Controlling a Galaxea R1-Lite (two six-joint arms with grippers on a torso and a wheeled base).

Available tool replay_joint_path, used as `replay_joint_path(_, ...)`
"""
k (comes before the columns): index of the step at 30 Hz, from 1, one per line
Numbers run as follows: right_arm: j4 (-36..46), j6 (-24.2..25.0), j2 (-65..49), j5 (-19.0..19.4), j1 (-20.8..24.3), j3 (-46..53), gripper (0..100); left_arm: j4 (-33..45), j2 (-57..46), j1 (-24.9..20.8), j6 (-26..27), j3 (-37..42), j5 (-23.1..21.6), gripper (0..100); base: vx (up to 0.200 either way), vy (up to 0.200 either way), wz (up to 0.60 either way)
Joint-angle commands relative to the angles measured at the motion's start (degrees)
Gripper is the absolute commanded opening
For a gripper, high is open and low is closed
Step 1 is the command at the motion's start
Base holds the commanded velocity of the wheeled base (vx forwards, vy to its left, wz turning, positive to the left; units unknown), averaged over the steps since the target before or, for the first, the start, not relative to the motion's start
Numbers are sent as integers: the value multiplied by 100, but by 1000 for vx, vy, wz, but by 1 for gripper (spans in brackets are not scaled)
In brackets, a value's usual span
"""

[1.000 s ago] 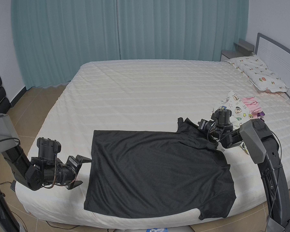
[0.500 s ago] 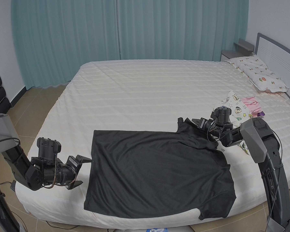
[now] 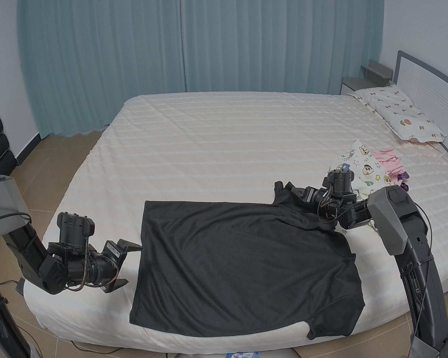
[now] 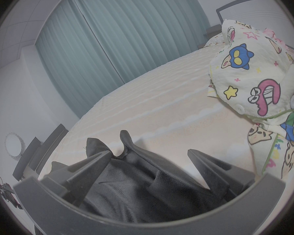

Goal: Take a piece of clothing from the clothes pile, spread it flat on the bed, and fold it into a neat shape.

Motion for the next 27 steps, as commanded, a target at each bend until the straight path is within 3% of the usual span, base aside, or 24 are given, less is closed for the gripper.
replay_joint_path(1, 39, -10, 146, -1, 10, -94, 100, -3, 9, -1, -2, 5, -2, 100, 0, 0, 0)
replay_joint_path(2, 48, -19, 163, -1, 45, -94, 100, -3, 0, -1, -2, 5, -2, 100, 0, 0, 0)
replay_joint_path(3, 48, -27, 163, -1, 45, -94, 0, -3, 9, -1, -2, 5, -2, 100, 0, 0, 0)
replay_joint_path(27, -365, 157, -4, -194, -254, -189, 0, -3, 9, -1, -2, -4, -2, 100, 0, 0, 0)
